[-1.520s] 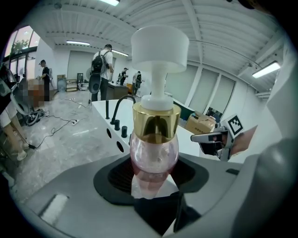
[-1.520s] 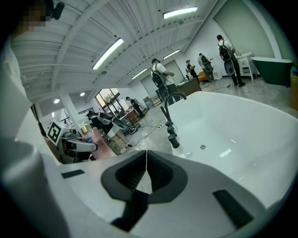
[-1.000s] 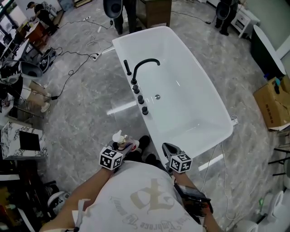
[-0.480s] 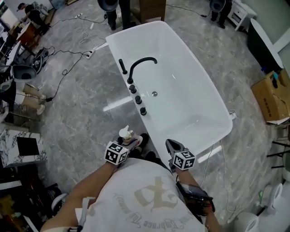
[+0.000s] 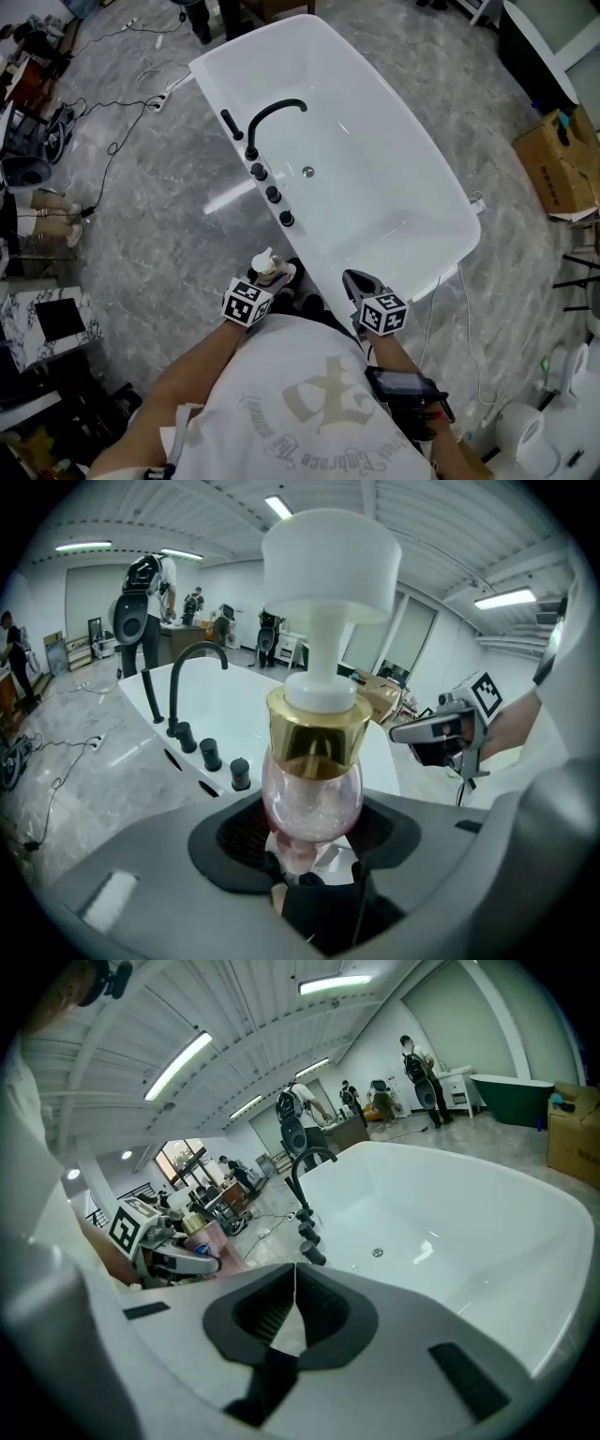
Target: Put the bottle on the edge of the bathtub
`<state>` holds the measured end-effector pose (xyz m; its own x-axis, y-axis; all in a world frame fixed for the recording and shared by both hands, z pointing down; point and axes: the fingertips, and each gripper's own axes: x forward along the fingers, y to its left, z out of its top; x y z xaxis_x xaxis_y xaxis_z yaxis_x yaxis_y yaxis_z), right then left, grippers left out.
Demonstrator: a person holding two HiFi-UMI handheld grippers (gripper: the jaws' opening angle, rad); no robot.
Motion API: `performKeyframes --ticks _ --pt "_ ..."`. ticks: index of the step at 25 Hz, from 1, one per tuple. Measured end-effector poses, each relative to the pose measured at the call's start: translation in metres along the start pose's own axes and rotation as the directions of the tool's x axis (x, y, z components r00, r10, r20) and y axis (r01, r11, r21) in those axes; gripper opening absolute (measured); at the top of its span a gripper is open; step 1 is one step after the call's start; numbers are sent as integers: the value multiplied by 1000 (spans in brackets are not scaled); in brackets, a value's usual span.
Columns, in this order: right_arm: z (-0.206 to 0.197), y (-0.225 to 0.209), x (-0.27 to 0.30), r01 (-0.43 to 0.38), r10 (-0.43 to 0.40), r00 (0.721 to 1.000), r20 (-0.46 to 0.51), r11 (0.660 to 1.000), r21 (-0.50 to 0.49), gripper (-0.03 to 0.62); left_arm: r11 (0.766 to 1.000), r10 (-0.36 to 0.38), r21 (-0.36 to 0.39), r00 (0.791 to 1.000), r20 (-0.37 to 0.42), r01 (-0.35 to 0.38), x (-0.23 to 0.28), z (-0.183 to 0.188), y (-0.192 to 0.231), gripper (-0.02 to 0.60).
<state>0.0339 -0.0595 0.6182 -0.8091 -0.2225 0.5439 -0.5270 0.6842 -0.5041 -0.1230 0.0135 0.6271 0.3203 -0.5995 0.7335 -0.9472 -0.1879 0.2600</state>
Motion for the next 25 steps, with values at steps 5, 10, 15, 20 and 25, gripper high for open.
performKeyframes --ticks 5,10,15,20,25 --pt "3 -10 6 23 -23 1000 -8 1000 18 6 1000 -24 19 999 -39 25 20 1 5 224" --pt "1 -15 11 51 -50 998 -28 998 34 6 998 -43 41 996 -75 47 38 -1 12 224" --pt "2 -16 19 65 -63 997 -41 997 52 6 995 -61 64 989 -131 70 52 -8 16 224" --pt "3 -20 27 69 -66 997 -48 995 68 6 993 -72 86 985 -157 87 66 -10 16 224" --pt "7 -22 38 75 -72 996 -44 994 82 6 988 -75 119 981 -182 97 82 -8 21 222"
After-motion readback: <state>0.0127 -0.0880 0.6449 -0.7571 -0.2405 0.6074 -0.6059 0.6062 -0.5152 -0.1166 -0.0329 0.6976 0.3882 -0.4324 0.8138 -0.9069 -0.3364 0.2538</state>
